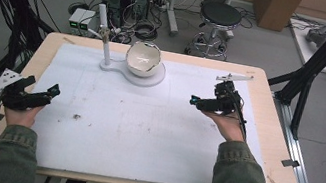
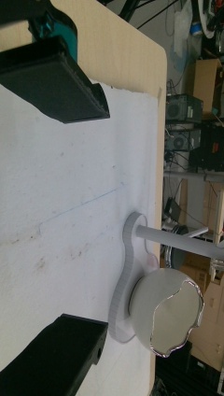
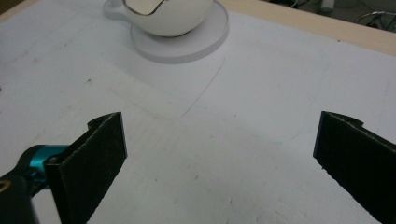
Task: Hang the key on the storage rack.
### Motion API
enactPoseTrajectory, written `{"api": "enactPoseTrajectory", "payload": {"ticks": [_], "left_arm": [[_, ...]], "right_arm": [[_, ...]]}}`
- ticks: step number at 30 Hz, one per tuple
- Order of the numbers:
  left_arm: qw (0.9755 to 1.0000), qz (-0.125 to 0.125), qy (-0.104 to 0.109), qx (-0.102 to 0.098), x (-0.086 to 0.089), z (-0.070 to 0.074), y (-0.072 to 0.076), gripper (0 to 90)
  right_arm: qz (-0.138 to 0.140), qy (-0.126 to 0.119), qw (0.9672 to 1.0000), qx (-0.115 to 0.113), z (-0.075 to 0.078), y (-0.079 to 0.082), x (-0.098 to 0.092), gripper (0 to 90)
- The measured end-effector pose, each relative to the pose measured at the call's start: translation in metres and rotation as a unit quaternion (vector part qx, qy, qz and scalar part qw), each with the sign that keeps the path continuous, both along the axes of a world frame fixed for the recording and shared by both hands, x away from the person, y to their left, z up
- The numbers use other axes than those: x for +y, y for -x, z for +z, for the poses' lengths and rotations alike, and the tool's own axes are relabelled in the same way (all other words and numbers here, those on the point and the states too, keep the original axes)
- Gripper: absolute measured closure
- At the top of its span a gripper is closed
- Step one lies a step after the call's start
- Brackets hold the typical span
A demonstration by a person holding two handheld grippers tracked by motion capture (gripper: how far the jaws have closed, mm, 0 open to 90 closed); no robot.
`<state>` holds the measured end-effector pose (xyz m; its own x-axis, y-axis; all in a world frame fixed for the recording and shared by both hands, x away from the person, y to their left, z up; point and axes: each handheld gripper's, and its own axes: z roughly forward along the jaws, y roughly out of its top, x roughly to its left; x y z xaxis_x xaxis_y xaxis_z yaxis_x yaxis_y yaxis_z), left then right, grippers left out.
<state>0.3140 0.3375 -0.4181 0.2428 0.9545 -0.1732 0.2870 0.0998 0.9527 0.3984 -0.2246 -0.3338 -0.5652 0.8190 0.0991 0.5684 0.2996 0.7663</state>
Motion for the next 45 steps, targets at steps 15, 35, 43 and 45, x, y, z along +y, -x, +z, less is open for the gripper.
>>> {"api": "enactPoseTrajectory", "payload": {"ticks": [15, 35, 43, 45], "left_arm": [[1.0, -0.005, -0.003, 0.005, -0.001, -0.001, 0.0, 1.7], [0.9998, -0.009, -0.013, 0.009, -0.002, -0.001, 0.0, 1.7], [0.9998, -0.01, -0.013, 0.012, -0.002, -0.002, -0.001, 1.7], [0.9998, -0.01, -0.013, 0.012, -0.002, -0.002, -0.001, 1.7]], "right_arm": [[-0.038, -0.018, 0.9991, -0.01, -0.019, 0.015, -0.032, 1.6], [-0.101, -0.028, 0.9934, -0.046, -0.052, 0.045, -0.075, 1.6], [-0.122, -0.042, 0.9886, -0.078, -0.062, 0.056, -0.089, 1.6], [-0.127, -0.051, 0.9863, -0.092, -0.063, 0.058, -0.091, 1.6]]}}
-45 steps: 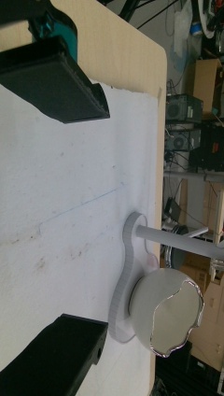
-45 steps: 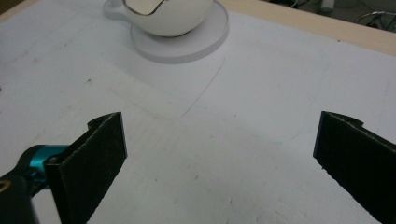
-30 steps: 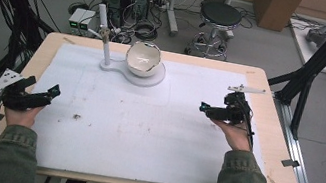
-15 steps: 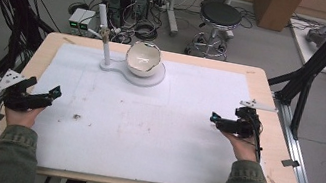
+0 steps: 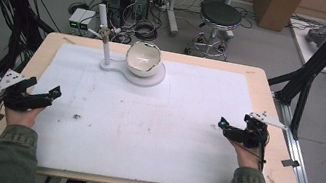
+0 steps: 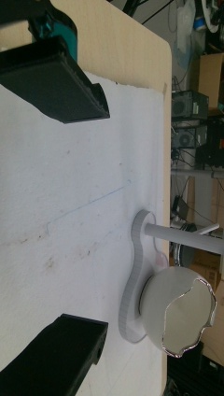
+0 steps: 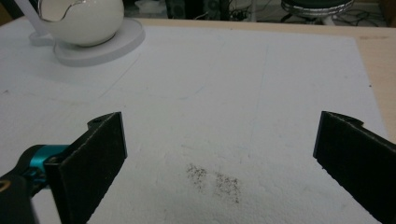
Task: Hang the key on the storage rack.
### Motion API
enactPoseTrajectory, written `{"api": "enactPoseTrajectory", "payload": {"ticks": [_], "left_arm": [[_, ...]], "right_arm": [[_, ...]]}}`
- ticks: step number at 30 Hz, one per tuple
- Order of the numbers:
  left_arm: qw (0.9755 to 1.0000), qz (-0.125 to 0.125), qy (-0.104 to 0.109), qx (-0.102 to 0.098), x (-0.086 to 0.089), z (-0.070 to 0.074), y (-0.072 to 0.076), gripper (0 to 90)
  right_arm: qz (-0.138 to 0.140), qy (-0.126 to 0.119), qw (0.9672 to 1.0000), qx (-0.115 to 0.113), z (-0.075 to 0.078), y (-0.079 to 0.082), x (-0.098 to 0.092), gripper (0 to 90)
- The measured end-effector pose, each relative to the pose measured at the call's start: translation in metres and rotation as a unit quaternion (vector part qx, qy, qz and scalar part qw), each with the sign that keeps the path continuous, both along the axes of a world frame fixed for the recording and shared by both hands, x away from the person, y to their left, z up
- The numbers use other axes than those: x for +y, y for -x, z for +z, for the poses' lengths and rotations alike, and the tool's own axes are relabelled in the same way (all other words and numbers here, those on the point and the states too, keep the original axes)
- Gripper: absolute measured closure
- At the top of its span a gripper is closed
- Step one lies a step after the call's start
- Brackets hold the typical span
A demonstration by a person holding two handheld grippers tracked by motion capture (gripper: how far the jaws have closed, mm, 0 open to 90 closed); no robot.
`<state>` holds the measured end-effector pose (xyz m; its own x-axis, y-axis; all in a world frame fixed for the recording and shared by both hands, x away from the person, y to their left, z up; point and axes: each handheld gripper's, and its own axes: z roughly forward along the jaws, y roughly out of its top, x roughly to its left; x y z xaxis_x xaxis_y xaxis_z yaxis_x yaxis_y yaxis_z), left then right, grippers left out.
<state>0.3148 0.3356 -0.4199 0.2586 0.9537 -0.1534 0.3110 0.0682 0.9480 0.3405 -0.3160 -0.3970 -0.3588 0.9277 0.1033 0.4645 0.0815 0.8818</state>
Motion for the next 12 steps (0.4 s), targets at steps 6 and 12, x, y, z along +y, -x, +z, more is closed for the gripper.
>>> {"api": "enactPoseTrajectory", "payload": {"ticks": [6, 12], "left_arm": [[1.0, -0.002, -0.004, 0.0, -0.0013, -0.0003, -0.0003, 1.7], [1.0, -0.003, -0.006, 0.002, -0.0018, -0.0011, -0.0014, 1.7]], "right_arm": [[-0.011, -0.011, 0.9996, -0.022, -0.0028, 0.0011, -0.0034, 1.5], [-0.006, 0.006, 0.9997, -0.023, -0.0036, 0.0015, -0.0004, 1.6]]}}
